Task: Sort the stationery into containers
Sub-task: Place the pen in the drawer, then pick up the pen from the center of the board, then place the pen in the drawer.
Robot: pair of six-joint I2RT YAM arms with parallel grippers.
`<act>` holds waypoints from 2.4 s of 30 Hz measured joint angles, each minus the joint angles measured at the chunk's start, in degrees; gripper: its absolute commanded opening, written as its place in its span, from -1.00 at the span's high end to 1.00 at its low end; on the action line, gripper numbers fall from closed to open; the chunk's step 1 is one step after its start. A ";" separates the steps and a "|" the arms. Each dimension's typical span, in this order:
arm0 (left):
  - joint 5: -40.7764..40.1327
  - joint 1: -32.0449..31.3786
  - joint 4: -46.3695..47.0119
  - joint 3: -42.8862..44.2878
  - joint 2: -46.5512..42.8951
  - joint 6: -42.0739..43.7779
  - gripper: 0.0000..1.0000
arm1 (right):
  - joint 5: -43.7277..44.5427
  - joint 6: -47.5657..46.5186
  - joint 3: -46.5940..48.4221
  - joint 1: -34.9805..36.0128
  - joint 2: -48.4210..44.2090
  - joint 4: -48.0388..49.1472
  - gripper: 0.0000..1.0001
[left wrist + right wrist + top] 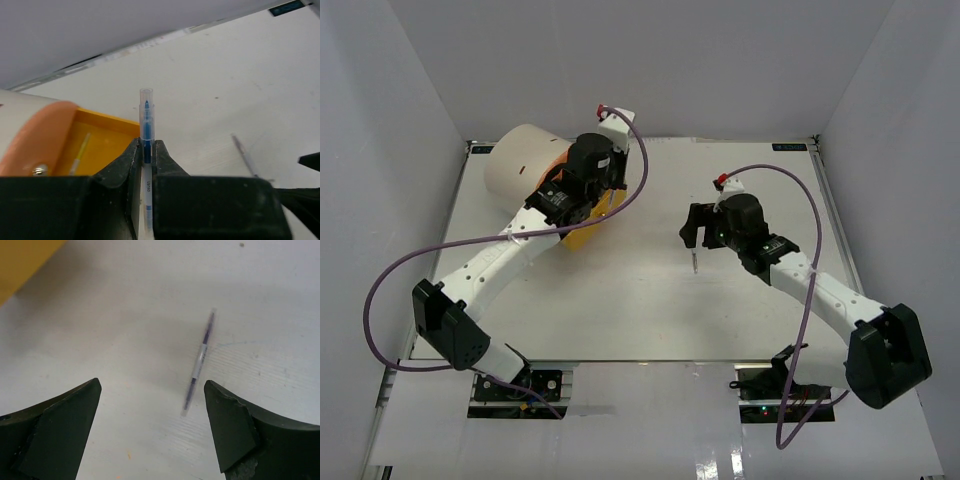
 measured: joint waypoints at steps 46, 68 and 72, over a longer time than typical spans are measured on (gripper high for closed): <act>30.80 9.14 3.58 -11.50 -11.19 -17.88 -0.96 | 7.37 0.26 2.58 3.67 19.08 -3.76 0.77; 25.44 -3.37 19.12 -16.15 0.00 -26.97 -0.41 | -12.50 5.29 -9.07 5.60 -4.94 26.51 0.70; 24.17 -3.63 19.56 -15.82 0.96 -26.86 0.07 | -13.07 6.05 -9.90 5.60 -4.98 28.06 0.67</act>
